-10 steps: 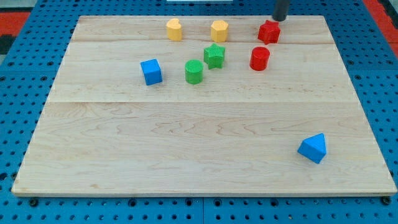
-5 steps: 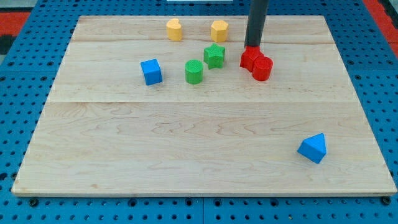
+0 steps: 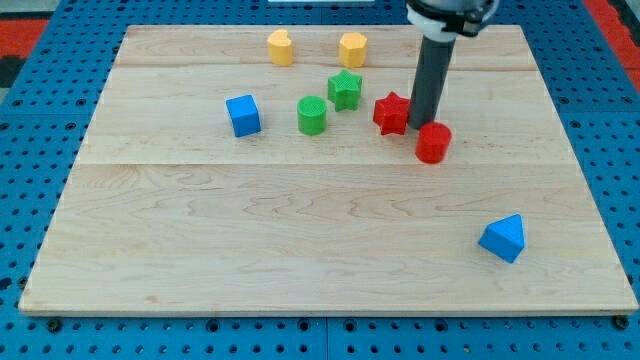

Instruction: Move the red circle along with the red star diagonally left to the blue triangle

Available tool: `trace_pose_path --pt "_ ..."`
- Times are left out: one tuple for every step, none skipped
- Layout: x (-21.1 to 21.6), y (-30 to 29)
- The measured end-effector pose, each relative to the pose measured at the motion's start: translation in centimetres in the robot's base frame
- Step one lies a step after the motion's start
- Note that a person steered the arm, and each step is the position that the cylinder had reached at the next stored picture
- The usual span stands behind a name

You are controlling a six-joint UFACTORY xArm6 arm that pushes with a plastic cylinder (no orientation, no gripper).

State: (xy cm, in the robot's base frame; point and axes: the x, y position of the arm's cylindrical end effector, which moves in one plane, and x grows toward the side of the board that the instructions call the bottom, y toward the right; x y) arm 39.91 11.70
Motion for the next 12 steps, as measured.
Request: trace_pose_path --pt "3.8 0.9" --pt "7.6 1.3" --pt "6.6 1.5" --pt "2.0 2.2" --pt "-0.3 6.3" --pt "-4.4 5.5" --pt "-7.5 2.3" --pt "-6.0 1.4" --pt "-5.2 0.2" --pt "-8.7 -1.9" --pt "-8.2 -6.8" --pt "-4.5 -3.8"
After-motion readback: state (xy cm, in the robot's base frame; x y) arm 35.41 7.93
